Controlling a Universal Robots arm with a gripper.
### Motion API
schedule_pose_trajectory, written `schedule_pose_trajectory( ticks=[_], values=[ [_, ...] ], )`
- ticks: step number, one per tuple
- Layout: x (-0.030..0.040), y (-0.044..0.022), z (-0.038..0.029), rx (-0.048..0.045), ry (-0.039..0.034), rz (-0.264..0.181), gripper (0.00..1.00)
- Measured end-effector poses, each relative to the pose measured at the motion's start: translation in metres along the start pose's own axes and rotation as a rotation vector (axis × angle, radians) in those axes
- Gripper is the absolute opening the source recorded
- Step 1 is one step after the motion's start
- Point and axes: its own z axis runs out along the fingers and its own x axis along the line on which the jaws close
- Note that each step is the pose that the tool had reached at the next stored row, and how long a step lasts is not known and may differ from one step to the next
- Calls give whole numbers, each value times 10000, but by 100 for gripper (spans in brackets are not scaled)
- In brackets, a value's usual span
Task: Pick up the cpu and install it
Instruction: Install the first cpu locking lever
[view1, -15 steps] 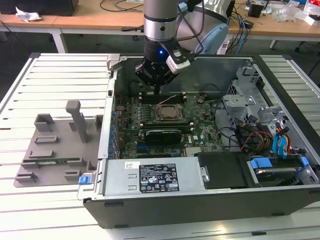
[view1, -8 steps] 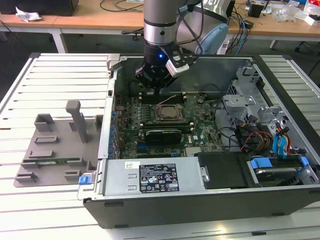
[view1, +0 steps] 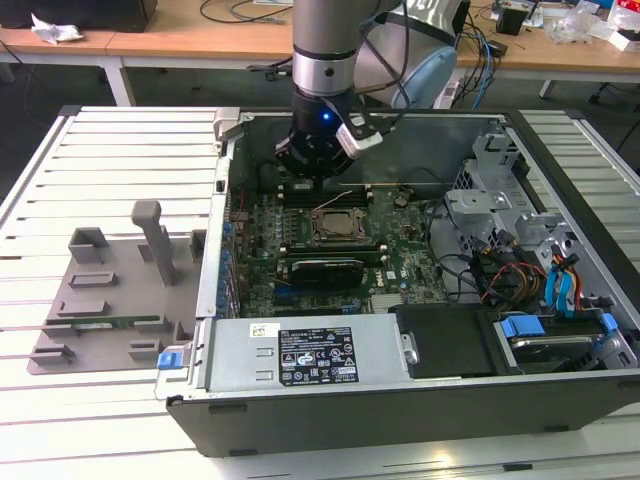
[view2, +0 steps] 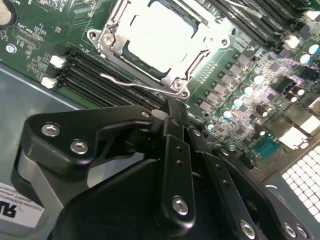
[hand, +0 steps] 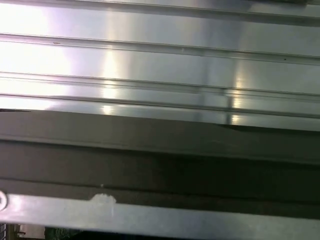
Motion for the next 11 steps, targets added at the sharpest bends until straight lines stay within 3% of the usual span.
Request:
schedule_pose_trajectory(
  ticks=[2,11],
  values=[
    [-24,-3,17,-279,-21,0,11],
    [-151,-19,99,-301,-17,-3,11]
  ],
)
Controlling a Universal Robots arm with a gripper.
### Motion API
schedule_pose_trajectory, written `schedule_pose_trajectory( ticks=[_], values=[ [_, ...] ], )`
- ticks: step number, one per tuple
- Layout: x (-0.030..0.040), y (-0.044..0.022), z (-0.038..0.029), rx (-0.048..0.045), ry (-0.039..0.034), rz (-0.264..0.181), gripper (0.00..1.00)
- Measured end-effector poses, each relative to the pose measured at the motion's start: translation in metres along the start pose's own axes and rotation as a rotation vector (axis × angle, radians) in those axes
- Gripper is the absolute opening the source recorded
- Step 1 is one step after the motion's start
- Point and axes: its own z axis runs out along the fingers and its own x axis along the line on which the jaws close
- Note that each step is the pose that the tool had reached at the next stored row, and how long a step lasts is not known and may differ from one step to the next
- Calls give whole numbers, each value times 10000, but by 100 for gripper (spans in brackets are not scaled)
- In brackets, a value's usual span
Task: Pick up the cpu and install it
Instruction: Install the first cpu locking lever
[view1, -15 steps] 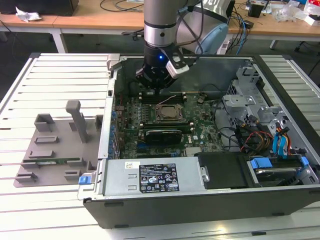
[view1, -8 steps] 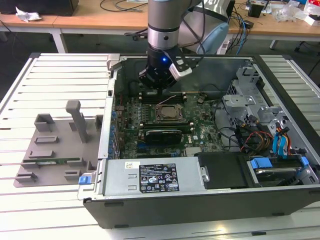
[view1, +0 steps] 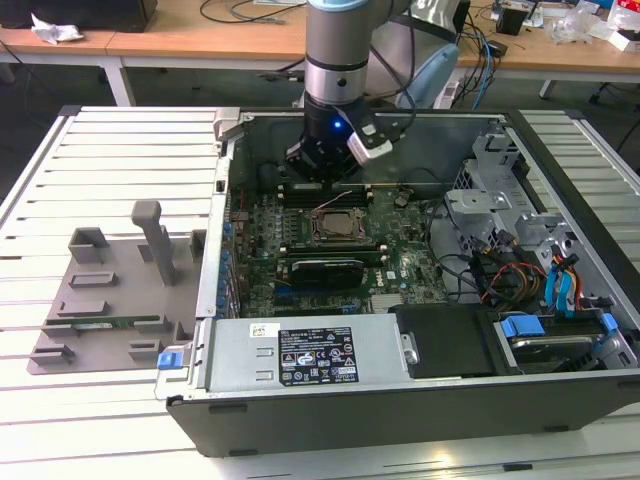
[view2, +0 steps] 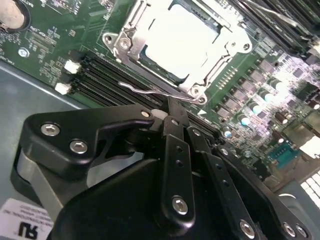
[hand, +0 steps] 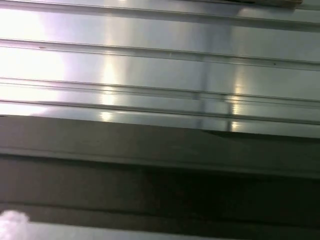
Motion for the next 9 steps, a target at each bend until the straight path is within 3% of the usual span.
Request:
schedule_pose_trajectory(
  ticks=[9],
  values=[
    [-188,-12,91,-1,27,-5,11]
  ],
)
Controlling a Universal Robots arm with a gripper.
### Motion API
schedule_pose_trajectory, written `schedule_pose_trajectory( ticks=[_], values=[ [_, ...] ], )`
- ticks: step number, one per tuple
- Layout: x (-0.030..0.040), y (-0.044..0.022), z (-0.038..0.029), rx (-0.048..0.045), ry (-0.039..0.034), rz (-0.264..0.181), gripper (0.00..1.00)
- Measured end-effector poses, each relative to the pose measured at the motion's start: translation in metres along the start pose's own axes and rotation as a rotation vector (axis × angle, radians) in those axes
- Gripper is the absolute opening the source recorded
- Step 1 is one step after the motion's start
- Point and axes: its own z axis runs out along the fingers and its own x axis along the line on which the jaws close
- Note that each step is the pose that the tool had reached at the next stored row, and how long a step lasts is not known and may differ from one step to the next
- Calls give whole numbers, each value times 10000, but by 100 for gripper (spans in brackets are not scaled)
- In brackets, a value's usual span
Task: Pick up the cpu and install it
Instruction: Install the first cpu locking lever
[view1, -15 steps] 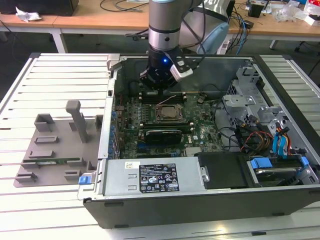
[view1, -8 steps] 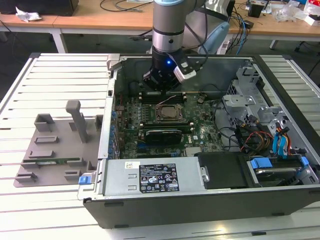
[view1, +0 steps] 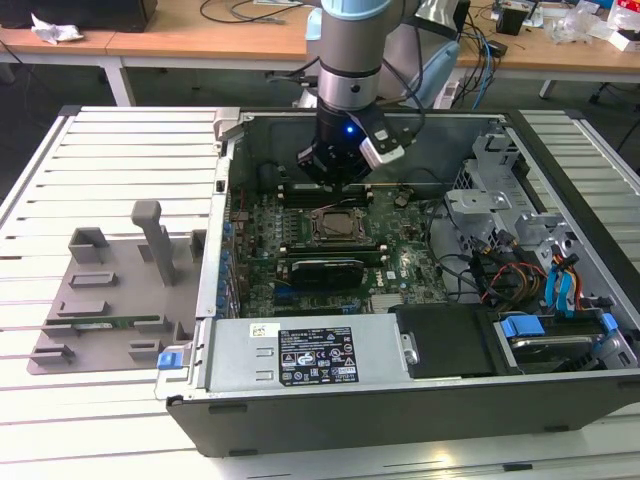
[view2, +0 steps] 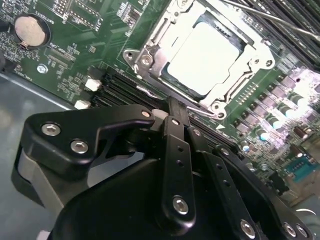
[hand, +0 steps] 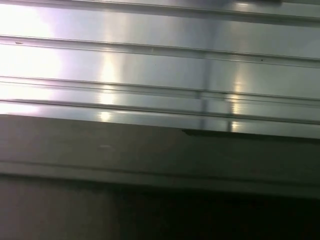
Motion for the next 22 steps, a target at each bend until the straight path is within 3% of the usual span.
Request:
schedule_pose_trajectory(
  ticks=[16,22],
  values=[
    [-153,-52,102,0,12,0,11],
    [-190,-54,111,-26,6,-39,11]
  ],
)
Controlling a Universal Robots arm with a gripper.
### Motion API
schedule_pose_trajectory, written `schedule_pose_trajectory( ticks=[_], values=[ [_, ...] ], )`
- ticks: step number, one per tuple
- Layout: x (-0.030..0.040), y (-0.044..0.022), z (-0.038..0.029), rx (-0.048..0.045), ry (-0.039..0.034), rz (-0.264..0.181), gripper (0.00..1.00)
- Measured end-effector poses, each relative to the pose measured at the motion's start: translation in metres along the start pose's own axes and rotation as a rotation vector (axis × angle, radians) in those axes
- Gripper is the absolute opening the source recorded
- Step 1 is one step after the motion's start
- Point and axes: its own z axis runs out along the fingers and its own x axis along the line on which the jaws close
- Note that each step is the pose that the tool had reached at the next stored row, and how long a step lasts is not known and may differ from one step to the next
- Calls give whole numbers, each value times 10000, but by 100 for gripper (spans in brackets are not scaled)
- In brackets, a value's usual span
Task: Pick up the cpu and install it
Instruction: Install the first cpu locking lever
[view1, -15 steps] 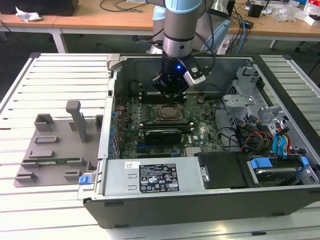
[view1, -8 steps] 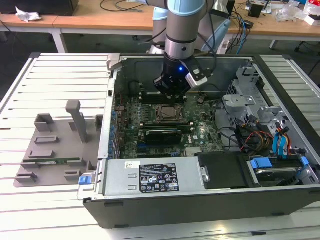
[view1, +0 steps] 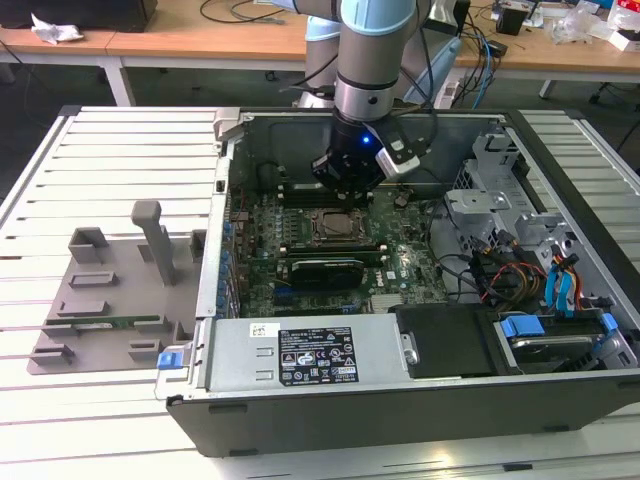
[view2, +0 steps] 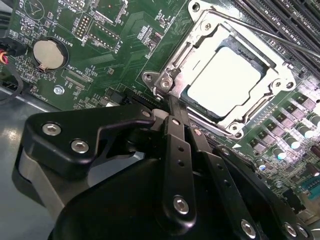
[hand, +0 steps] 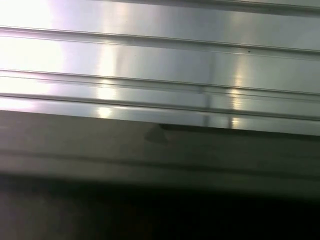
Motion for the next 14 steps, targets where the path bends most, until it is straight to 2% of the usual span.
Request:
schedule_pose_trajectory(
  ticks=[3,7,14],
  values=[
    [-4,0,0,-15,-2,-32,11],
    [-5,-2,-63,-16,-3,-40,11],
    [-1,-31,-29,-8,2,-39,11]
  ],
)
